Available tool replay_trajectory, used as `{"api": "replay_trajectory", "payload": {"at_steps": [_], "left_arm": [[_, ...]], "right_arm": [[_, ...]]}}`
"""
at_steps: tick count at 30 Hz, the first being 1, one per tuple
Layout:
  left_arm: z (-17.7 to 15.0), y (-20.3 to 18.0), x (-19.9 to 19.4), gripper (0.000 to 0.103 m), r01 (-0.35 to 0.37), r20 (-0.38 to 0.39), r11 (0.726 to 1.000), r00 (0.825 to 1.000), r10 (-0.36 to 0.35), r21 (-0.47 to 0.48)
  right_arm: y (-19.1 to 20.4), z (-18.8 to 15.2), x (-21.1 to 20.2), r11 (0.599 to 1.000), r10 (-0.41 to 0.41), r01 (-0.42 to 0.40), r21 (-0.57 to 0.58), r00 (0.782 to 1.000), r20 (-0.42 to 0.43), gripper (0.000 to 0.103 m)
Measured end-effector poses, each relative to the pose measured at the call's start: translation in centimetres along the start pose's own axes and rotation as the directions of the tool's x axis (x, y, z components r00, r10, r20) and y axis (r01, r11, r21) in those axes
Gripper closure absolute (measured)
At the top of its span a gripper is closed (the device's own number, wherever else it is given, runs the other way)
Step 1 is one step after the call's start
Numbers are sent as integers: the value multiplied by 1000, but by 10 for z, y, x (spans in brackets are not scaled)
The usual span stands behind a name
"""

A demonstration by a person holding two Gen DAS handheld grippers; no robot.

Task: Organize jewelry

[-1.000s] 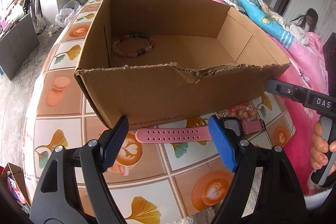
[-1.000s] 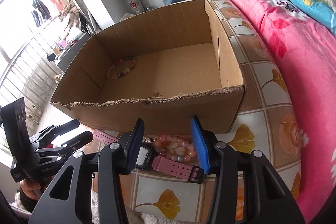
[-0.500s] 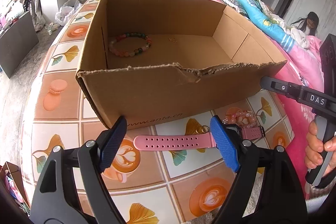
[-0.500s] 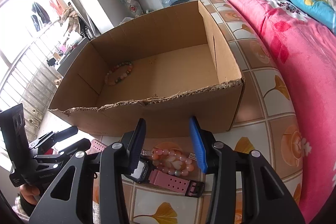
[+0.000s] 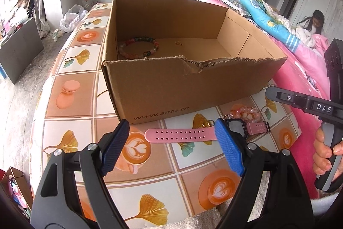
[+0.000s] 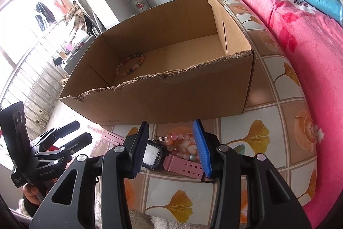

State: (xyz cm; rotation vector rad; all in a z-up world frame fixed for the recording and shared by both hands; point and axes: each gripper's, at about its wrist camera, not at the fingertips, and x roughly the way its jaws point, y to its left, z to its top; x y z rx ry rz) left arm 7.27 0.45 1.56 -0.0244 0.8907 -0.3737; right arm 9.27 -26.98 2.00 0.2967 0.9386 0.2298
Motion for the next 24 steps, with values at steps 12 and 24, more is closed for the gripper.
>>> {"api": "replay_trajectory", "payload": {"at_steps": [12, 24], "left_arm": [[-24, -14, -14, 25, 31, 33, 999, 999, -33, 38], [-30, -10, 9, 45, 108, 1, 994, 994, -108, 20]], "right_arm": [[4, -25, -19, 998, -16, 16, -66, 1000, 1, 59], [29, -42, -2, 984, 22, -23, -178, 1000, -10, 59]]}}
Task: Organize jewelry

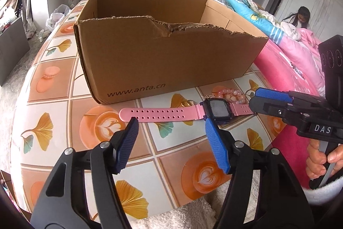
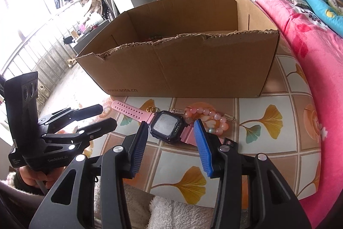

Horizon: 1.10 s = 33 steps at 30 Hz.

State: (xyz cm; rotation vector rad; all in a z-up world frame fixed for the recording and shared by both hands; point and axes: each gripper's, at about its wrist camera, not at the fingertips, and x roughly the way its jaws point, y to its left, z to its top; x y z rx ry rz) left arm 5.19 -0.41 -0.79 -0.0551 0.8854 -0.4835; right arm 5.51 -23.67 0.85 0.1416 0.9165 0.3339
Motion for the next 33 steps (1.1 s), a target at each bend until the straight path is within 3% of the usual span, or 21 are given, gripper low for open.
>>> {"api": "replay_trajectory", "payload": {"at_steps": [4, 11, 21, 28, 33], "left_arm": [[3, 12, 8, 52, 9, -12, 999, 1000, -9, -44], [12, 31, 19, 54, -19, -32, 995, 999, 16, -97], [20, 29, 36, 43, -81, -76, 990, 994, 72, -115], [22, 42, 33, 40, -16, -79, 969, 997, -4, -247], [22, 36, 35, 35, 3, -93, 974, 995, -25, -226]], "right_arm": [[15, 1, 11, 998, 8, -7, -66, 1000, 4, 60], [24, -4, 37, 991, -20, 18, -129, 1000, -21, 60], [27, -9, 40, 984, 0, -2, -177, 1000, -15, 60], [20, -10, 39, 981, 30, -32, -189, 999, -14, 60], [16, -9, 38, 980, 44, -46, -191, 999, -16, 60]]}}
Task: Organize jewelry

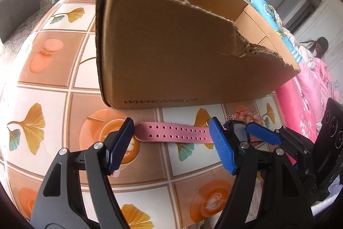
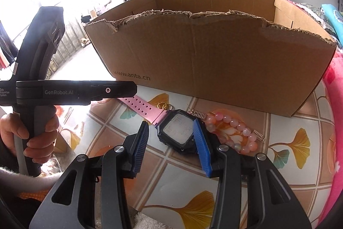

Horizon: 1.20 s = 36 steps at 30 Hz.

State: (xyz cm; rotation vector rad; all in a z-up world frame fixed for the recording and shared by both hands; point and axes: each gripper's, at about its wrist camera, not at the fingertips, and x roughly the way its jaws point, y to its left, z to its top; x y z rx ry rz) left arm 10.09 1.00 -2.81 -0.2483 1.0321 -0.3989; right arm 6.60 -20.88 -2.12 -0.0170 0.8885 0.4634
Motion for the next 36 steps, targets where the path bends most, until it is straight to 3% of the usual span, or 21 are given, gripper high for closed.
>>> {"api": "replay_trajectory", "payload": {"at_steps": [3, 6, 9, 14, 16, 27, 33, 36], "left_arm": [[-1, -13, 6, 35, 45, -30, 999, 999, -44, 28], [-3, -27, 11, 35, -11, -29, 998, 1000, 13, 64], [-4, -29, 11, 35, -23, -14, 999, 1000, 24, 34], [0, -17, 7, 36, 17, -9, 998, 1000, -18, -59], [0, -14, 6, 46, 12, 3, 997, 1000, -11, -82], [3, -10, 11, 72, -2, 31, 990, 999, 6, -138], [-2, -36, 4, 85, -106, 71, 994, 992, 106, -16], [-9, -52, 0, 87, -184, 99, 978, 980, 175, 95]], "right_arm": [[-2, 0, 1, 1000, 8, -8, 4, 1000, 5, 60], [-3, 0, 1, 1000, 11, -11, 3, 1000, 10, 60], [-5, 0, 0, 1000, 16, -16, -7, 1000, 0, 60], [-11, 2, 0, 999, 54, -54, 0, 998, -15, 60], [-14, 2, -1, 998, 60, -60, 9, 998, -15, 60], [-11, 7, 2, 998, 60, -60, -13, 998, -28, 60], [-6, 8, 5, 999, 30, -31, -31, 999, -25, 60], [-5, 9, 5, 1000, 15, -15, -16, 1000, -28, 60]]}}
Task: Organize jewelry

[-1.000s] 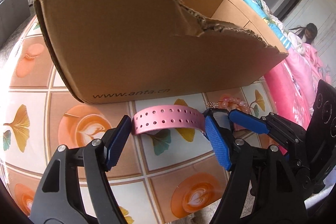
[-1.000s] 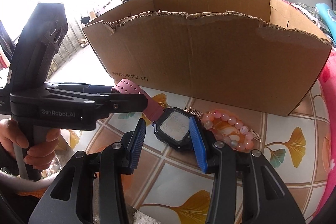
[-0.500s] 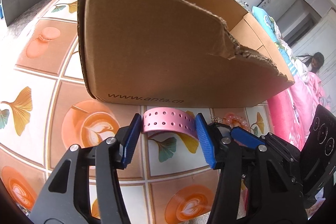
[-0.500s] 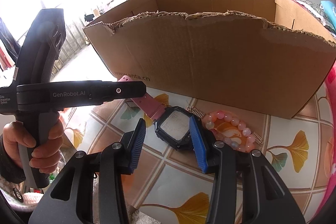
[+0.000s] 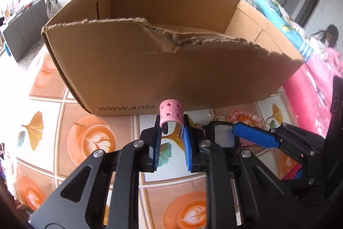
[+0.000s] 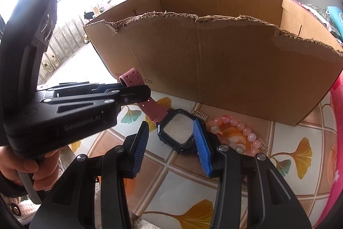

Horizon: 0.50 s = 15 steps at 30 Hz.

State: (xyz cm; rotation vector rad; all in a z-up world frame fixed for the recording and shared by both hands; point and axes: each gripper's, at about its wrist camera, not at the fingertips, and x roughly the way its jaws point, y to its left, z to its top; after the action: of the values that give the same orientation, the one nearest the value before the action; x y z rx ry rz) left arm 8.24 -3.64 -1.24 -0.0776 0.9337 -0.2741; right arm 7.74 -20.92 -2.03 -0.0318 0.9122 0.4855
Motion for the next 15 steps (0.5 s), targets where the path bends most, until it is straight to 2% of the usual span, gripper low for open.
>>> {"api": "replay_trajectory", "payload": {"at_steps": [4, 6, 8, 12, 15], "left_arm": [[-7, -2, -5, 88, -17, 26, 999, 1000, 16, 35], [-11, -4, -2, 88, -44, 33, 997, 999, 42, 71], [-15, -2, -1, 88, -39, 31, 996, 999, 36, 76], [-20, 6, 4, 88, -13, 16, 998, 1000, 11, 67], [-21, 6, 3, 88, -10, 24, 995, 1000, 8, 100]], "right_arm": [[-5, -7, -11, 998, -6, 6, 68, 1000, 5, 60], [-11, -18, -28, 993, 4, -8, 118, 1000, 26, 60], [-17, -34, -48, 985, -5, -3, 174, 999, 45, 60], [-40, -66, -70, 951, -94, 85, 297, 995, 15, 63], [-62, -75, -74, 908, -133, 123, 401, 991, -2, 67]]}}
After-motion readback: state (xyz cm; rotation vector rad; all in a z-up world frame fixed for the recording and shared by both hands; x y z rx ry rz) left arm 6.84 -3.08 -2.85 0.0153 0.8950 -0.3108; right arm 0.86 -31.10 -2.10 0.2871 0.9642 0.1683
